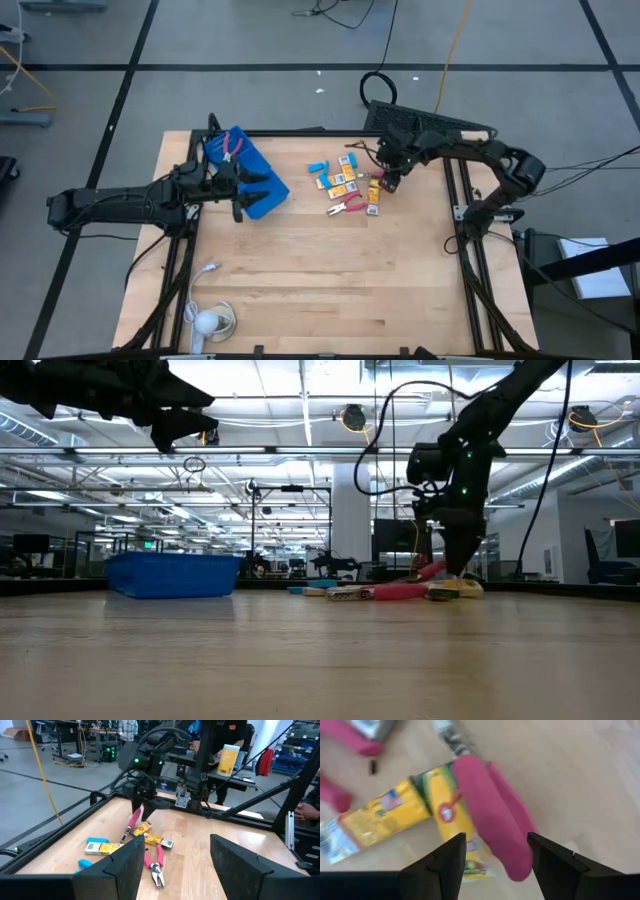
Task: Pick & Place School Supplies
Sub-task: Put the pink hole puncher into the top blue bin
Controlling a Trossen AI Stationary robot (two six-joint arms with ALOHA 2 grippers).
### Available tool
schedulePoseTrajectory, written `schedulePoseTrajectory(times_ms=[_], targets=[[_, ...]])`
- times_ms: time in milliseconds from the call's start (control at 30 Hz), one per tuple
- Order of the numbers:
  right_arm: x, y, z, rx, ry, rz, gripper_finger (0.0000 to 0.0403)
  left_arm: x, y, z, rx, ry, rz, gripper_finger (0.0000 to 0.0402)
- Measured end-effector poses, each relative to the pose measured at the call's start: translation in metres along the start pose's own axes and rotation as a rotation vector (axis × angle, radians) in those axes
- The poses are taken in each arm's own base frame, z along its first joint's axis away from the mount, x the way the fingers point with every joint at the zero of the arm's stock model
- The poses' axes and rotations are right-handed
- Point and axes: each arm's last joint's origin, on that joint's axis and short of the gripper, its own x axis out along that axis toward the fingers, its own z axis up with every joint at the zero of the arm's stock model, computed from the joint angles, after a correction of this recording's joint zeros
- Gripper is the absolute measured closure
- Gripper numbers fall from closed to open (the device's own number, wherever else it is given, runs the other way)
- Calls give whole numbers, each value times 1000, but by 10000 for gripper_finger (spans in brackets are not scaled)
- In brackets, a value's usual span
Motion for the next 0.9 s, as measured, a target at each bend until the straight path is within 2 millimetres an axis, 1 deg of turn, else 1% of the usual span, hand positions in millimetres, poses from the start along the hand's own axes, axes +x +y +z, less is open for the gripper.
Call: schedulePoseTrajectory(times_ms=[200,367,467,733,900], targets=[[-5,19,2,-150,-40,3,202,0,0,0,0,0,0,172],[-6,25,6,-199,-77,-1,202,0,0,0,-10,0,0,172],[-6,28,7,-224,-85,-61,202,0,0,0,-28,0,0,172],[-5,30,8,-199,-96,-63,202,0,0,0,-36,0,0,172],[2,30,3,-145,-93,-60,202,0,0,0,-36,0,-1,172]])
